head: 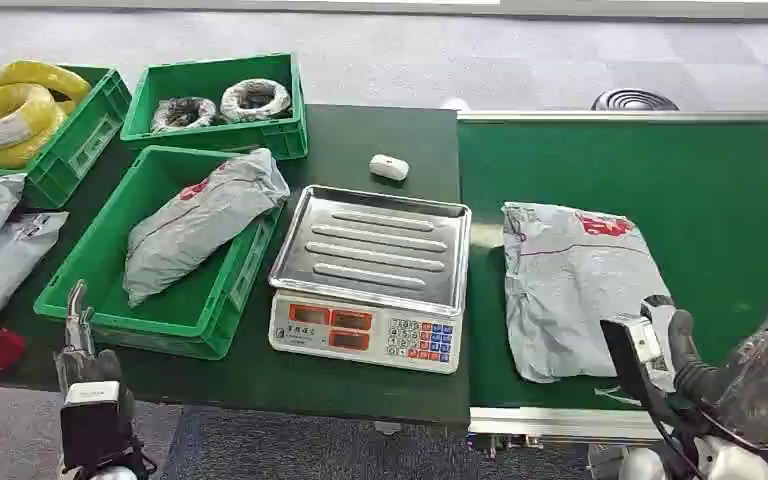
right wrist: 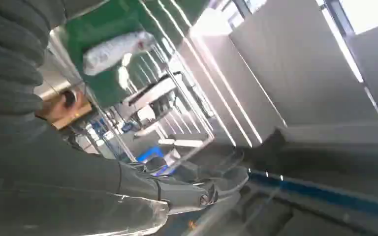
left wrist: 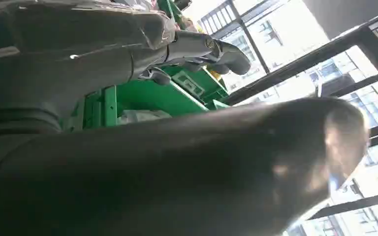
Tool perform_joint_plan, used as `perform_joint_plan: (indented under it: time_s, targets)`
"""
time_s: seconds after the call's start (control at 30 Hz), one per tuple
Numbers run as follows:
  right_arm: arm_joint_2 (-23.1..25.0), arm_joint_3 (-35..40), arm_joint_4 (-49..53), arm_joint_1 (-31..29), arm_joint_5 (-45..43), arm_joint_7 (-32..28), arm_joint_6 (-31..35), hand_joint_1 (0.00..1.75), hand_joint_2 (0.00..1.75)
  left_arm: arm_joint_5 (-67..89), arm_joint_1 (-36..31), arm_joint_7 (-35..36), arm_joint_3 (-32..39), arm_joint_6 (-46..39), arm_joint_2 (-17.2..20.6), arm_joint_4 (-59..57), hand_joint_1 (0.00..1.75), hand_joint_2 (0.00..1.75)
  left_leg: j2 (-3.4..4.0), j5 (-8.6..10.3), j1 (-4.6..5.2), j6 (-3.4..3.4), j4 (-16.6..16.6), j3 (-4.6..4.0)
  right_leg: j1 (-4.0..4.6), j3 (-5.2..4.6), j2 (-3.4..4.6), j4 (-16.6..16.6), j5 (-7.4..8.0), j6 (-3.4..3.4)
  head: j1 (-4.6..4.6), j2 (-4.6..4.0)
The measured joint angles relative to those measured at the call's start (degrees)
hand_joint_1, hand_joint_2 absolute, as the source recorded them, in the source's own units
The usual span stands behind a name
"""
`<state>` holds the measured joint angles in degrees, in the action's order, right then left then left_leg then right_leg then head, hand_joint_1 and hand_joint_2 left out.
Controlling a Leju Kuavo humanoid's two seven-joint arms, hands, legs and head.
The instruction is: Moved the parcel from conveyor to table for the left to box.
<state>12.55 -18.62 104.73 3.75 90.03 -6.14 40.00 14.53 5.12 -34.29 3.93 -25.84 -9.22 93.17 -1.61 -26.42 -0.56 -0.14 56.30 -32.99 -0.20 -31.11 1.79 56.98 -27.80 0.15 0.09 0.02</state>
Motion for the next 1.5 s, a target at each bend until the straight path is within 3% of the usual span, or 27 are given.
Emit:
perform_joint_plan:
  time_s: [0.17,0.27,0.33,0.77,0.87,0.93,1.27,1.5]
  targets:
    - [2.5,1.7,6.6,1.4,0.0,5.6,-1.8,0.0,1.75,-0.2,-0.6,-0.3,0.0,-1.1,0.0,-1.0,0.0,0.0,0.03,-0.03,0.0,-0.02,0.0,0.01,0.02,0.1,0.01,0.0,-0.06,-0.03,0.0,0.0]
    - [-1.7,4.8,1.4,1.7,-0.1,24.1,-13.1,0.0,1.75,-0.3,-0.1,-0.3,0.2,-1.3,0.0,-0.7,0.0,0.0,-0.02,0.01,0.08,0.05,0.0,-0.03,-0.16,0.07,-0.02,0.0,-0.06,0.03,0.02,0.0]
    - [-4.4,8.0,-0.7,1.8,0.0,30.7,-14.2,0.0,1.75,-0.5,0.2,-0.3,0.3,-1.2,0.0,-0.7,0.0,0.0,-0.07,0.01,0.14,0.06,0.0,-0.03,-0.2,0.07,-0.08,0.0,-0.04,0.06,0.0,0.0]
    - [-9.7,13.4,-5.7,1.8,0.0,30.6,-14.6,0.0,1.75,-0.6,0.5,-0.3,0.4,-1.2,0.0,-0.7,0.0,0.0,-0.05,0.0,0.12,0.04,0.0,-0.05,-0.13,0.03,-0.08,0.0,-0.06,0.06,0.0,0.0]
    - [-10.4,14.7,-7.7,1.1,0.0,35.2,-17.3,0.0,1.75,-0.6,0.4,-0.3,0.4,-1.1,0.1,-0.7,0.0,0.0,-0.03,0.0,0.12,0.04,0.0,-0.05,-0.13,0.03,-0.06,0.0,-0.05,0.06,0.0,0.0]
    - [-10.4,14.7,-11.0,0.5,0.0,34.8,-17.7,0.0,1.75,-0.9,0.1,-0.3,0.3,-1.0,0.2,-0.7,0.0,0.0,-0.03,0.01,0.13,0.05,0.0,-0.04,-0.15,0.04,-0.07,0.0,-0.05,0.06,0.0,0.0]
    - [-9.3,11.6,-19.8,-0.8,0.0,34.2,-17.7,0.0,1.75,-1.2,0.0,0.5,0.3,-0.3,0.6,-0.8,0.0,0.0,-0.04,0.0,0.13,0.04,0.0,-0.05,-0.15,0.0,-0.07,0.0,-0.05,0.06,-0.02,0.0]
    - [-8.6,3.6,-23.7,-3.4,0.0,31.3,-19.6,0.0,1.75,0.2,-0.3,1.4,0.3,1.3,0.5,-0.7,0.0,0.0,-0.04,0.0,0.14,0.04,0.0,-0.05,-0.15,0.03,-0.07,0.0,-0.04,0.06,-0.02,0.0]
